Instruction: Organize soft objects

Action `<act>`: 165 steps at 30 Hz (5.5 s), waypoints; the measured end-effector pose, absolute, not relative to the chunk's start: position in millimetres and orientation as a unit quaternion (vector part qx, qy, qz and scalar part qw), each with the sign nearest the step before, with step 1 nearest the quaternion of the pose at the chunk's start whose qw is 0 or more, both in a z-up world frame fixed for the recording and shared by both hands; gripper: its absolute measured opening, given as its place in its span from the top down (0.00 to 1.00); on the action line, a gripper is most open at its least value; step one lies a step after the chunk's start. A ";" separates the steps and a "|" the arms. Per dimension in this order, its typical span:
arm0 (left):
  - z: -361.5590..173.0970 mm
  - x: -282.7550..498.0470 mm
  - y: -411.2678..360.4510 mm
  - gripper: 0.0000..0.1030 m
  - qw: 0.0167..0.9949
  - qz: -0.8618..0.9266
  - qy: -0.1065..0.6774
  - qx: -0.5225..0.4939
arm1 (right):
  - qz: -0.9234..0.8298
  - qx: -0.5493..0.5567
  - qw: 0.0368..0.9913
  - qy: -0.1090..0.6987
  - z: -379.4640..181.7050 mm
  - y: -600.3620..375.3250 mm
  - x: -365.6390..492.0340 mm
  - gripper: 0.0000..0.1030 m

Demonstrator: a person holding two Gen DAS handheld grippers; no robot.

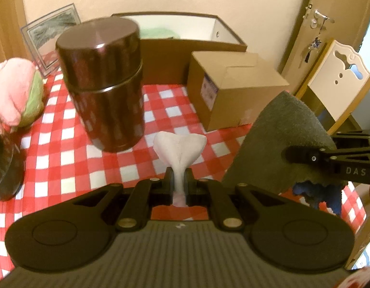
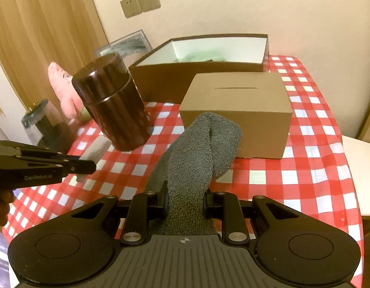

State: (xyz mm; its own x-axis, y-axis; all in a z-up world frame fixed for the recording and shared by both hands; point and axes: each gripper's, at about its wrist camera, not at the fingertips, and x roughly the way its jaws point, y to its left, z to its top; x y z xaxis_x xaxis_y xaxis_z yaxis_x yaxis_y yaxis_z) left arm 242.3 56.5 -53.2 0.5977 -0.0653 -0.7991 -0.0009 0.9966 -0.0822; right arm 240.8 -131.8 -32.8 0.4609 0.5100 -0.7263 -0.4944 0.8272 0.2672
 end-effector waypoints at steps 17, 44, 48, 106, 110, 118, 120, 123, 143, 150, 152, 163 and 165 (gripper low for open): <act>-6.0 277.7 37.8 0.93 0.920 -0.027 0.390 -0.024 | 0.288 0.049 0.875 0.387 11.2 -155.3 270.7 0.77; 60.4 448.1 68.6 0.92 0.936 -0.005 0.349 0.049 | 0.263 -0.016 0.920 0.289 72.5 -106.1 431.9 0.77; 57.2 479.1 79.1 0.92 0.931 0.002 0.361 0.053 | 0.244 -0.041 0.924 0.293 65.8 -94.4 462.5 0.76; -57.8 618.4 143.5 0.62 0.851 -0.015 0.524 -0.004 | 0.244 -0.084 0.863 0.435 -59.8 -34.3 609.0 0.33; -51.3 615.3 146.8 0.60 0.854 -0.009 0.520 -0.011 | 0.243 -0.077 0.861 0.440 -57.0 -39.5 604.0 0.32; -35.0 602.4 140.8 0.60 0.863 -0.007 0.506 -0.012 | 0.241 -0.055 0.863 0.441 -44.7 -52.4 590.6 0.32; -30.1 597.7 137.9 0.60 0.865 -0.007 0.502 -0.011 | 0.244 -0.051 0.863 0.439 -39.8 -55.4 586.2 0.31; -20.2 588.7 132.3 0.60 0.870 -0.008 0.493 -0.010 | 0.245 -0.046 0.866 0.434 -31.0 -59.2 577.4 0.31; 64.6 452.6 67.9 0.42 0.925 0.005 0.379 -0.012 | 0.253 0.006 0.892 0.374 31.3 -123.4 472.1 0.30; 80.1 384.0 47.4 0.30 0.939 0.035 0.342 -0.018 | 0.264 0.012 0.897 0.353 43.3 -151.4 415.2 0.30; 84.4 364.0 39.9 0.27 0.942 0.043 0.332 -0.016 | 0.265 0.015 0.899 0.349 46.0 -156.8 400.6 0.29; 91.2 263.6 0.0 0.17 0.950 0.084 0.300 -0.013 | 0.304 0.017 0.905 0.297 64.2 -180.4 320.5 0.29; 89.0 251.1 -3.2 0.17 0.947 0.099 0.306 -0.016 | 0.306 0.016 0.904 0.298 65.2 -183.3 309.2 0.29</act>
